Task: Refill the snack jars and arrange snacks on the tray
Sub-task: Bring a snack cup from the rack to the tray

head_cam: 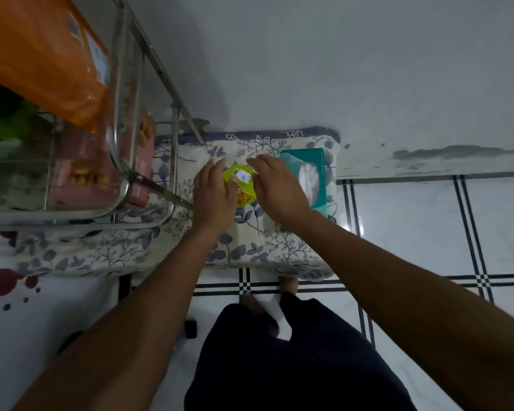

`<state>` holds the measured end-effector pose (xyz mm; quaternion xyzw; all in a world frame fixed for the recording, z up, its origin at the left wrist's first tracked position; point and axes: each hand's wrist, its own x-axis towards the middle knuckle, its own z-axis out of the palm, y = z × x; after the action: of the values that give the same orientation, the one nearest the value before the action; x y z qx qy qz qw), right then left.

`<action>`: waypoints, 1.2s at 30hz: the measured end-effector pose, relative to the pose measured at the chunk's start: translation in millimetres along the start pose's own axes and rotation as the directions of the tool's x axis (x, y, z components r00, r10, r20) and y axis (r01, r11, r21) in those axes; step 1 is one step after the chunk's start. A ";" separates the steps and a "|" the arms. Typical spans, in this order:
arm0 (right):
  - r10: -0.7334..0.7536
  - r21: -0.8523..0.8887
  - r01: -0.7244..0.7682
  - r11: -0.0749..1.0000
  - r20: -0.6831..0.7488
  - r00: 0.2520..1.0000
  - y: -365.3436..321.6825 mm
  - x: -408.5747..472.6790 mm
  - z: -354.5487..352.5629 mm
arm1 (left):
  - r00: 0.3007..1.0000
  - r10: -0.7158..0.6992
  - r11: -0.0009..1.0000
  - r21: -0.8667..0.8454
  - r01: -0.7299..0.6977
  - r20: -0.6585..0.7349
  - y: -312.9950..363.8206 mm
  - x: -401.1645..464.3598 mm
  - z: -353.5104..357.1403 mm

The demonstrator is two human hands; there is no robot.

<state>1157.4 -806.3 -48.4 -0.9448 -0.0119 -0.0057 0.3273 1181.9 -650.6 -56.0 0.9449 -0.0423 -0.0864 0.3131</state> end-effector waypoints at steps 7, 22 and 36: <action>0.228 -0.007 -0.234 0.972 0.272 0.935 31.4 34.9 54.6 | 0.943 -0.286 0.958 0.014 0.288 0.167 -34.4 50.2 39.0; 0.696 0.333 -0.788 0.519 0.371 0.615 38.1 73.8 109.3 | 0.731 -0.642 0.655 -0.328 0.680 0.233 -68.4 92.0 74.4; 0.668 0.609 -0.640 0.468 0.231 0.707 4.1 24.6 -5.2 | 0.769 -0.592 0.431 -0.712 0.554 0.240 32.1 38.9 20.6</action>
<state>1182.1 -812.2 -46.4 -0.7001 0.3553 0.1053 0.6103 1215.3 -693.5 -58.4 0.6864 0.3272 -0.1747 0.6256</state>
